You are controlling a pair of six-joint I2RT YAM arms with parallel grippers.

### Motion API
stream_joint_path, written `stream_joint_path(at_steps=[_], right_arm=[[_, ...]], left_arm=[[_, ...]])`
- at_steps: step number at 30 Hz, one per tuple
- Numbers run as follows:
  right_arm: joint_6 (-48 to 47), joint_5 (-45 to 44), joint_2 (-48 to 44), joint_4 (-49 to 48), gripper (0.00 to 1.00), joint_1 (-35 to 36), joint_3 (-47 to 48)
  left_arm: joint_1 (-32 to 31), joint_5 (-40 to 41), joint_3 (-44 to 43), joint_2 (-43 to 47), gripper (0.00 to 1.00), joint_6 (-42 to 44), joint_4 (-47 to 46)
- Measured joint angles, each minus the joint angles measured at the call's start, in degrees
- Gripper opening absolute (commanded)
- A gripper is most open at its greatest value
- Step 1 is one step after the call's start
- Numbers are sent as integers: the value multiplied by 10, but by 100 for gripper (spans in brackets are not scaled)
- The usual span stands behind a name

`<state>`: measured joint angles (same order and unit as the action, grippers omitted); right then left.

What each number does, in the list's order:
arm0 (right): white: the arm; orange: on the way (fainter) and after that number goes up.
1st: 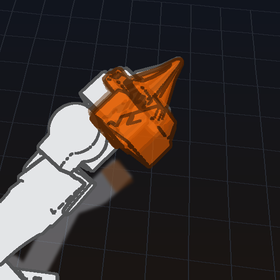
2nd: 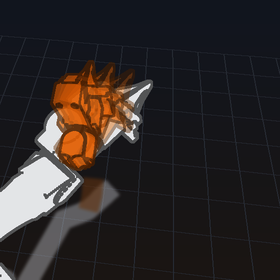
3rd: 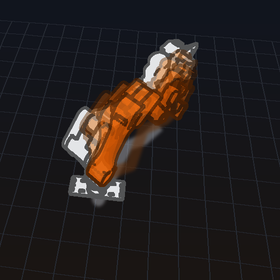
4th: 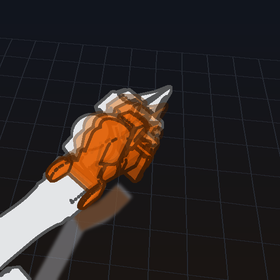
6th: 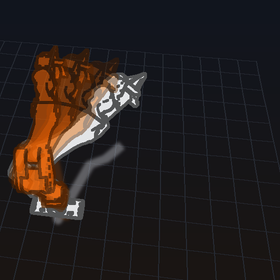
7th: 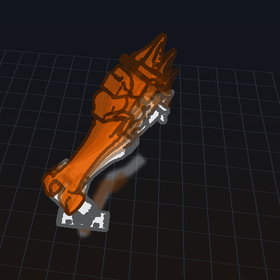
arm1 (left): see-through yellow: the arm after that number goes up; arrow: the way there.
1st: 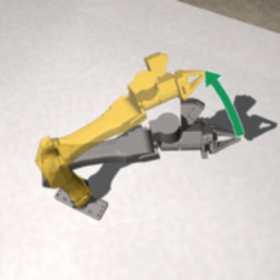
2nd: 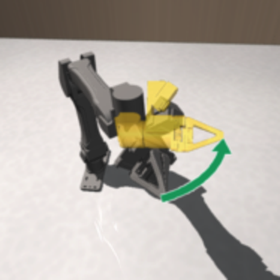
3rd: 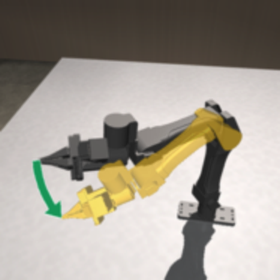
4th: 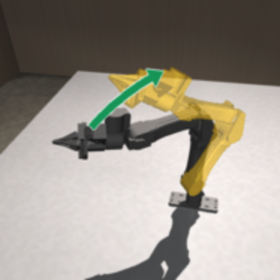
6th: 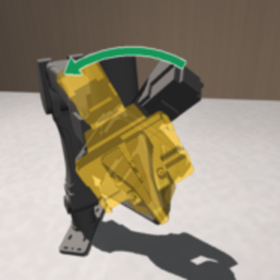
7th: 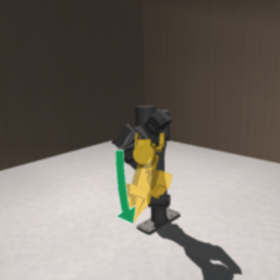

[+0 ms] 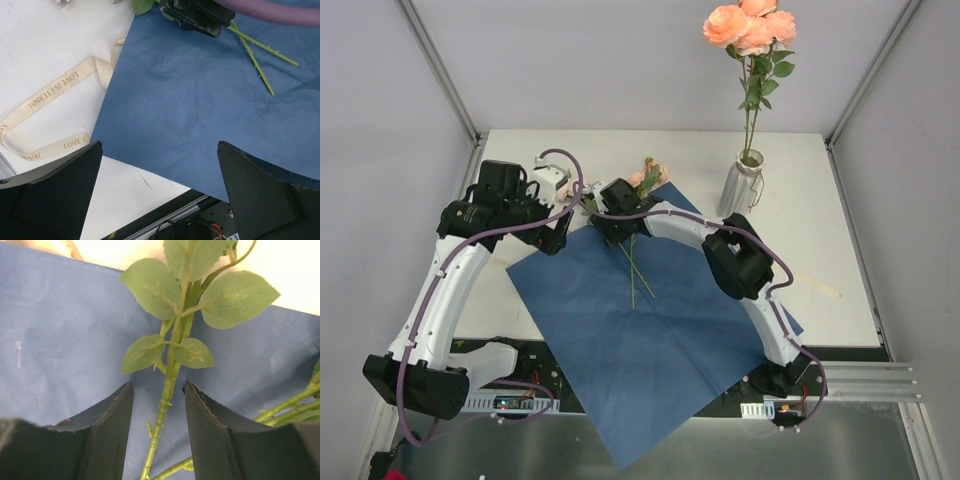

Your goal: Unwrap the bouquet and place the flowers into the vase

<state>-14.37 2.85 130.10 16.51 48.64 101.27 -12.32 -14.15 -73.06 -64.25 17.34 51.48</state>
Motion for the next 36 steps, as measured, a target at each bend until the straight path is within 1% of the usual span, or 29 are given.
stream_joint_path(at_steps=[2,3,4,5,7,8,9,10,14,17,20,25,28,30,33,36], right_arm=[[0,-1,5,1,39,-3,5],[2,-2,7,2,34,-4,9],[2,-4,9,2,32,-4,13],[3,-5,11,2,25,-5,14],[3,-9,12,2,16,-5,14],[5,-15,12,2,7,-5,14],[5,-21,12,2,3,-4,14],[5,-27,11,-1,1,-3,12],[2,-51,-6,-12,1,3,-10],[0,-63,-36,-10,1,7,-12],[0,-68,-92,-12,1,6,-12],[2,-71,-232,-54,1,-1,-12],[-2,-77,-323,-106,1,-6,-21],[-5,-80,-379,-150,1,-10,-47],[-25,-80,-476,-246,1,-18,-139],[-54,-80,-539,-311,1,-24,-210]], left_arm=[[0,-1,0,2,99,0,0],[0,-2,0,2,99,-1,0],[0,-3,0,4,99,-2,0],[0,-3,1,6,99,-3,0],[0,-3,7,12,99,-4,0],[0,-3,12,17,99,-4,-1],[0,-3,17,21,99,-4,0],[0,-3,23,25,99,-4,0],[0,7,43,37,99,-4,0],[0,12,54,40,99,-5,1],[0,13,59,40,99,-5,2],[0,14,60,46,99,-4,2],[0,15,61,56,99,-4,2],[0,14,61,63,99,-4,2],[0,14,62,69,99,-4,2],[0,14,63,70,99,-4,2]])
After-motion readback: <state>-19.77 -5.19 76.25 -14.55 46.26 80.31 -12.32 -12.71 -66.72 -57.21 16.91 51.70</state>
